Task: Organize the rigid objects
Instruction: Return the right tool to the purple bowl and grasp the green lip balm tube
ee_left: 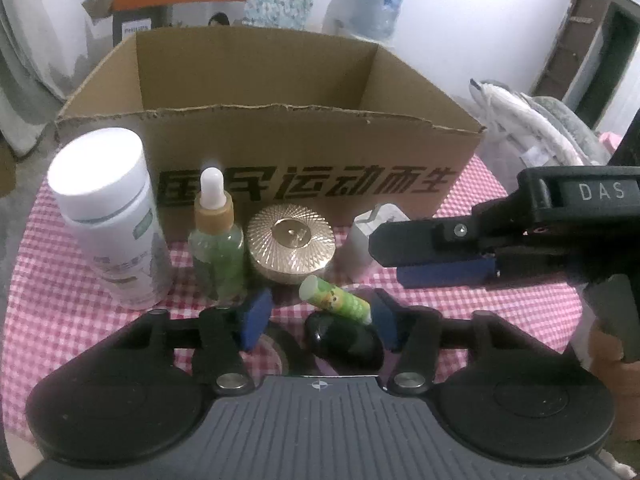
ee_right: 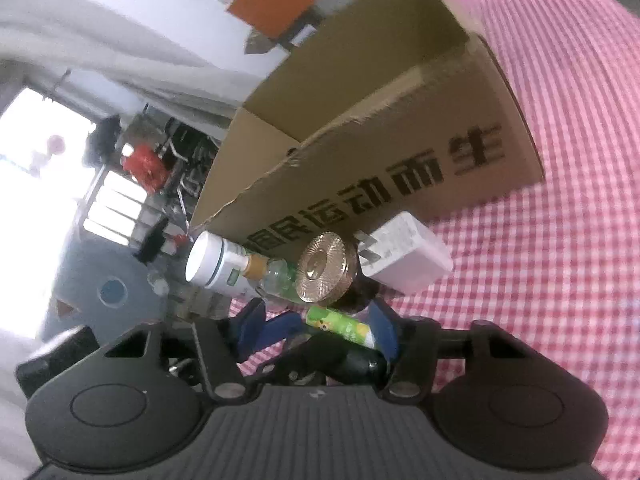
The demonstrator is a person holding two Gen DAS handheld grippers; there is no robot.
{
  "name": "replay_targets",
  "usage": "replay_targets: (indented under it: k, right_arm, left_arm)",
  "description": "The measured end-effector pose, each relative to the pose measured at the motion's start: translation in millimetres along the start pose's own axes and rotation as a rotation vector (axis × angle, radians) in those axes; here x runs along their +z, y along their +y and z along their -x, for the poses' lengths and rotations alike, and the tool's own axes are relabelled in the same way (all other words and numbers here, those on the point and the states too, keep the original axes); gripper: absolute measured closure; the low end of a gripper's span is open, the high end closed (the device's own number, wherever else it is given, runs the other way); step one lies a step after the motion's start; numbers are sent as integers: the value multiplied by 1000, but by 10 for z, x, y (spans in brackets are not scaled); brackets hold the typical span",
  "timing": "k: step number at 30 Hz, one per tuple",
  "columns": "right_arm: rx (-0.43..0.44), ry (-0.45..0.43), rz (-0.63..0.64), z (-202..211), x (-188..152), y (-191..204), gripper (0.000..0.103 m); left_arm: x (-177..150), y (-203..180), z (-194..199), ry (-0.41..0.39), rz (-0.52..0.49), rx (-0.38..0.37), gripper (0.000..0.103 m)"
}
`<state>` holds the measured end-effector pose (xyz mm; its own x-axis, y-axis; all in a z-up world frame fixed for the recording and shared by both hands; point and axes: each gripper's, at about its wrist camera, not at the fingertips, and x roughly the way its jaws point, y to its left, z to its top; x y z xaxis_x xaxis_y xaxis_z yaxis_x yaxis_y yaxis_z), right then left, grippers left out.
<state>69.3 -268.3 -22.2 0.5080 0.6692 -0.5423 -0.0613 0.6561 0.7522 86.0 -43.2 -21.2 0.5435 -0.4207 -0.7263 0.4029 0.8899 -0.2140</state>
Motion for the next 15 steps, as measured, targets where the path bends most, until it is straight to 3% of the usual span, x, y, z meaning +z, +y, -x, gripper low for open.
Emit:
replay_targets:
  k: [9,15]
  right_arm:
    - [68,44,-161,-105,-11,-231,52]
    - [88,49,-204,-72,-41,-306,52]
  left_arm:
    - [13,42,-119,25,39,-66,70]
    - [-20,-52,27,-16,13,-102,82]
